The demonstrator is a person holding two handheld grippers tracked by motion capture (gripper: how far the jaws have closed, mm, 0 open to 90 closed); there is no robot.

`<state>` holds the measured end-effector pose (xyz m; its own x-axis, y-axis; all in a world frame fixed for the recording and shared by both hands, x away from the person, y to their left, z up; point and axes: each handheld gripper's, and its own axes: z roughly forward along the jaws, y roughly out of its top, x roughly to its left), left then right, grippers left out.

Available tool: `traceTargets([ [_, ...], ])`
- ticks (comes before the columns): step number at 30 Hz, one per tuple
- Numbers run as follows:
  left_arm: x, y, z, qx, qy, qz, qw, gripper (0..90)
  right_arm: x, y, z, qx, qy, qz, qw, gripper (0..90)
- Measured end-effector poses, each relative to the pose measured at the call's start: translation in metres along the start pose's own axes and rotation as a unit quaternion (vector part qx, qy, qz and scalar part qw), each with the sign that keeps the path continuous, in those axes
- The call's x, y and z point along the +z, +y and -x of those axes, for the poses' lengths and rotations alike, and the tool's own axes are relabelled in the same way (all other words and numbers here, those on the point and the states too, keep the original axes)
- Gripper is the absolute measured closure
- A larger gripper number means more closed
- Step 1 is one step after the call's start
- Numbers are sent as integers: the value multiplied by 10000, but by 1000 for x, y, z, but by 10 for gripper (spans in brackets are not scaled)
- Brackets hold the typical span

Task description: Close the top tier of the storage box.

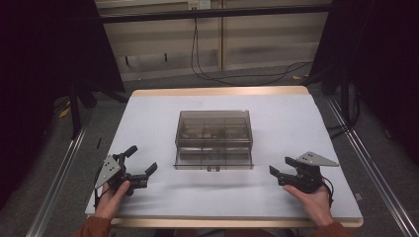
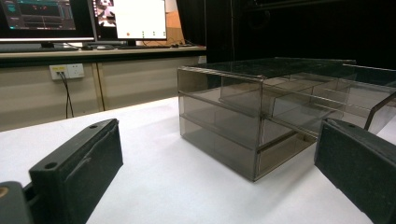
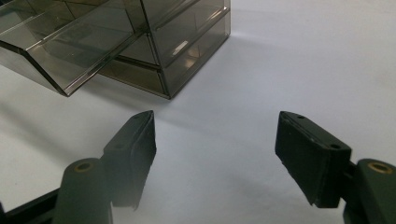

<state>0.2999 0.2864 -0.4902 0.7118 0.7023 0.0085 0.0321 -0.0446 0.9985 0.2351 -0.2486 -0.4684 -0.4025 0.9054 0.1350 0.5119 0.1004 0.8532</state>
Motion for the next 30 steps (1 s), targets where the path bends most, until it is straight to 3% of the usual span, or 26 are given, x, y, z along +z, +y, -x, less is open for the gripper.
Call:
traceTargets([
  [8, 0, 0, 0, 0, 1, 0, 10000, 9, -3, 1, -8, 61, 361, 28, 9993, 421],
  [11, 0, 0, 0, -1, 1, -1, 10000, 10, -4, 1, -10, 20, 601, 23, 9982, 470],
  [21, 0, 0, 0, 15, 0, 5, 10000, 9, -5, 2, -20, -115, 918, -88, 9957, 619],
  [30, 0, 0, 0, 9, 5, 6, 10000, 9, -2, 1, -30, -246, 1327, -257, 9905, 704],
])
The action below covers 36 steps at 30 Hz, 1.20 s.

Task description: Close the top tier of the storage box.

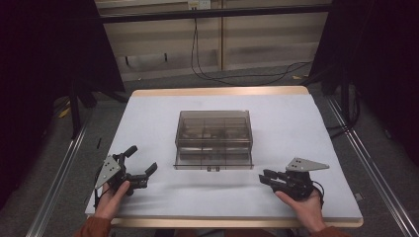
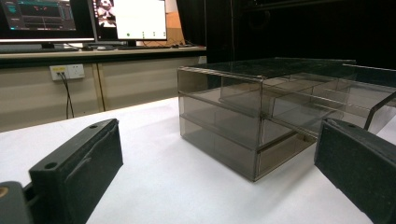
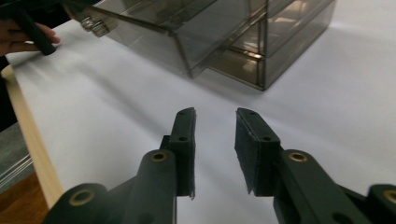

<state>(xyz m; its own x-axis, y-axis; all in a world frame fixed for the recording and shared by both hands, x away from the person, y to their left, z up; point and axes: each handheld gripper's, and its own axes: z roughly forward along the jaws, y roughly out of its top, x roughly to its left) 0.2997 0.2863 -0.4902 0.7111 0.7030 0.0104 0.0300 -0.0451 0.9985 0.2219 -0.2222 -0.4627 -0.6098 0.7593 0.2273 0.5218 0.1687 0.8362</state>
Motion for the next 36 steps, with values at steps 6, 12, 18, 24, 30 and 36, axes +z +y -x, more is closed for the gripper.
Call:
traceTargets([
  [6, 0, 0, 0, 7, -5, 8, 10000, 9, 4, 1, -8, -127, 236, -56, 9996, 789],
  [12, 0, 0, 0, 31, 13, 7, 10000, 9, 9, 2, -15, -227, 412, -142, 9988, 865],
  [18, 0, 0, 0, 22, 14, 15, 10000, 9, 14, 4, -22, -312, 570, -196, 9977, 900],
  [24, 0, 0, 0, 13, -4, 8, 10000, 9, 22, 8, -29, -410, 647, -246, 9968, 900],
  [30, 0, 0, 0, 34, 13, 1, 10000, 10, 36, 15, -43, -533, 825, -320, 9946, 900],
  [36, 0, 0, 0, 9, -5, 6, 10000, 9, 41, 17, -49, -626, 957, -374, 9927, 900],
])
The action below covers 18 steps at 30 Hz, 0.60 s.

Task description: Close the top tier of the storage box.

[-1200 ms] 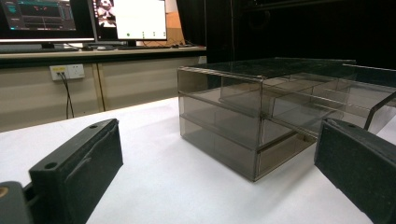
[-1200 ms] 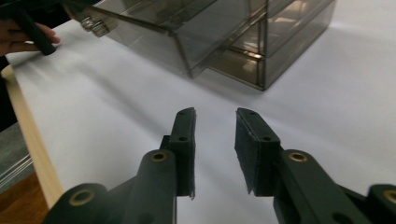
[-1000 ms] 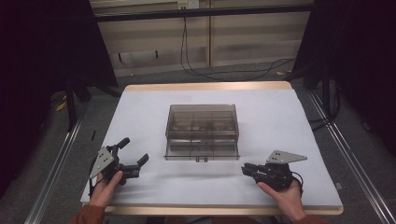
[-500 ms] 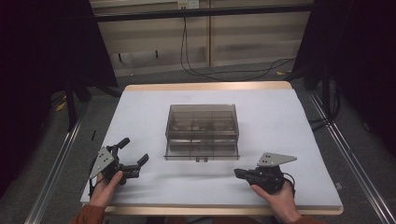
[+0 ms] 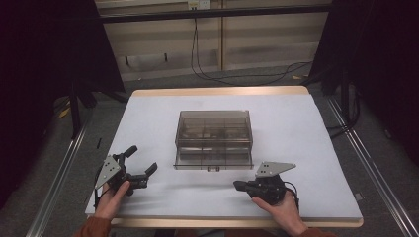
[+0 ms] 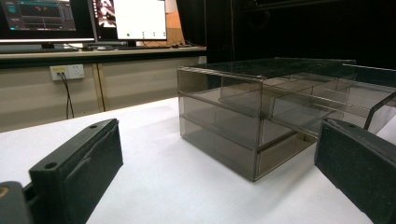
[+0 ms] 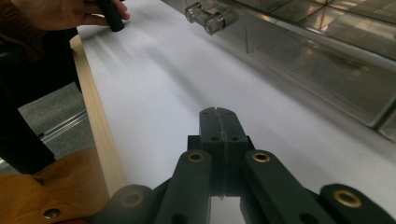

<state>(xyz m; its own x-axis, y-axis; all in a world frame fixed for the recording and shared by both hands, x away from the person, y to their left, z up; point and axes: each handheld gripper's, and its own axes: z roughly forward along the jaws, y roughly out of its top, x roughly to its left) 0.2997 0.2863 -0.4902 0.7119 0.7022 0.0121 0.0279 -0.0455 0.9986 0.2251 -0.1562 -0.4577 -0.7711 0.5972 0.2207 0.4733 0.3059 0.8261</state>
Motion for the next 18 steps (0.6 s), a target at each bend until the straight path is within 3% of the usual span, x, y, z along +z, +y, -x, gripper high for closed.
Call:
traceTargets([
  [18, 0, 0, 0, -10, 14, 19, 10000, 9, 18, 14, -10, -105, 257, 26, 9996, 900],
])
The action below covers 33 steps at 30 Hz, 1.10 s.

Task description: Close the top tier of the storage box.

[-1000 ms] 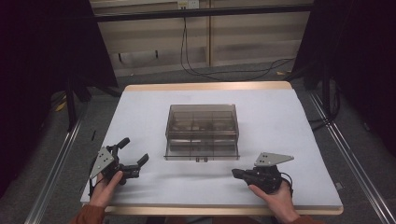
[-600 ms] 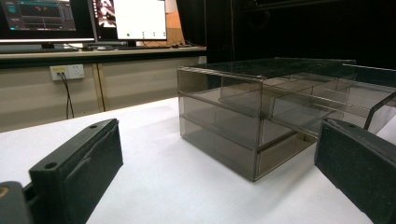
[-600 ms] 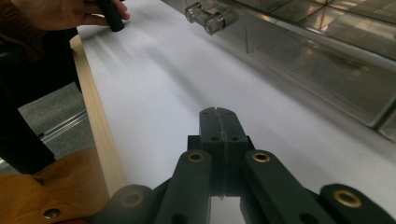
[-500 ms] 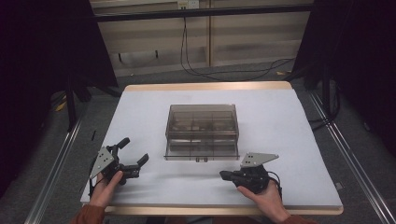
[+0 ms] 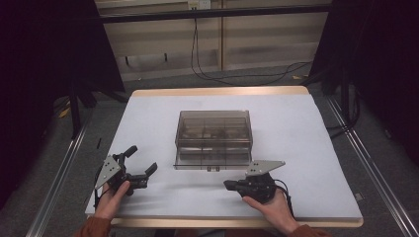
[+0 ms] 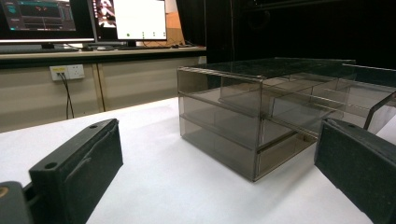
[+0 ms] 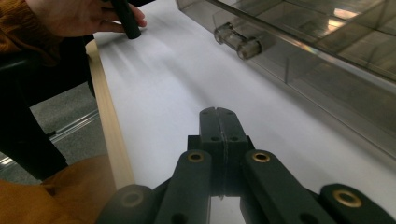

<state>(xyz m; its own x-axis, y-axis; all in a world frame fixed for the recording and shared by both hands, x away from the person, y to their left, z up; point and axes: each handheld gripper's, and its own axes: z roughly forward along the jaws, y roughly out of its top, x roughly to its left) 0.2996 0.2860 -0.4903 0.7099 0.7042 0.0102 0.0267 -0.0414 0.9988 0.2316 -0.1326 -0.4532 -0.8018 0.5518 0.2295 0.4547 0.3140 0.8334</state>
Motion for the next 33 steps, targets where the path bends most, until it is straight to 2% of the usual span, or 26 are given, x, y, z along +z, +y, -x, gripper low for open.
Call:
traceTargets([
  [4, 0, 0, 0, 11, 6, -3, 10000, 9, 8, 4, -4, -57, 93, -7, 9999, 900],
  [15, 0, 0, 0, 1, 4, 13, 10000, 10, 17, 13, -6, -132, 101, -8, 9999, 900],
  [24, 0, 0, 0, 21, 11, 8, 10000, 9, 21, 19, -5, -247, 82, -24, 9997, 900],
  [28, 0, 0, 0, -24, -15, 13, 10000, 9, 23, 23, -4, -250, 105, -14, 9996, 900],
  [33, 0, 0, 0, 23, 3, -7, 10000, 9, 26, 24, -1, -249, 108, -58, 9996, 900],
])
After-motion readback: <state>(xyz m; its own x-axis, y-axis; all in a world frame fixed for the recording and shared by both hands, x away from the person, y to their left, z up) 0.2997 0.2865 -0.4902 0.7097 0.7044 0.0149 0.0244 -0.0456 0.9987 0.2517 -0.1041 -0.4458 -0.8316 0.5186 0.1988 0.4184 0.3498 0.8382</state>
